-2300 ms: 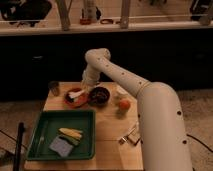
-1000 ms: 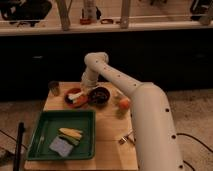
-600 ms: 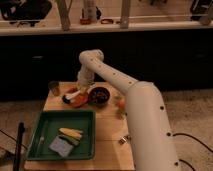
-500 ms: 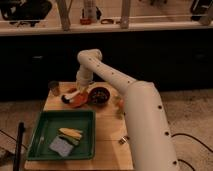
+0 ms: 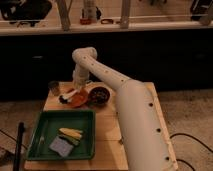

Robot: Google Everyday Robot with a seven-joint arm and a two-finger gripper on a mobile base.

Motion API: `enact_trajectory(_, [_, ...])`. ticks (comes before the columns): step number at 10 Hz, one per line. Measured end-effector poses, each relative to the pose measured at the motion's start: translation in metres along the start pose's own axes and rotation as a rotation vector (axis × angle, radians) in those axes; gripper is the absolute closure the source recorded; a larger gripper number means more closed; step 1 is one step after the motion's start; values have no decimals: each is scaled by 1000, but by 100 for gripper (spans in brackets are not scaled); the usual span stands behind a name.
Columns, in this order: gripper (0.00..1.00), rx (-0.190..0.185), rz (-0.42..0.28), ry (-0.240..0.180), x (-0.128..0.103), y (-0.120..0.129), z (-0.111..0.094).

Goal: Place brush in red bowl

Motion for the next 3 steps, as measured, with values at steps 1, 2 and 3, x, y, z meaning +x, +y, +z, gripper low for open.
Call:
enact_trajectory(1, [100, -6, -4, -2, -1, -1, 2])
enact_trajectory(2, [98, -10, -7, -5, -3, -4, 4])
enact_trajectory(3, [91, -14, -10, -8, -4, -6, 6])
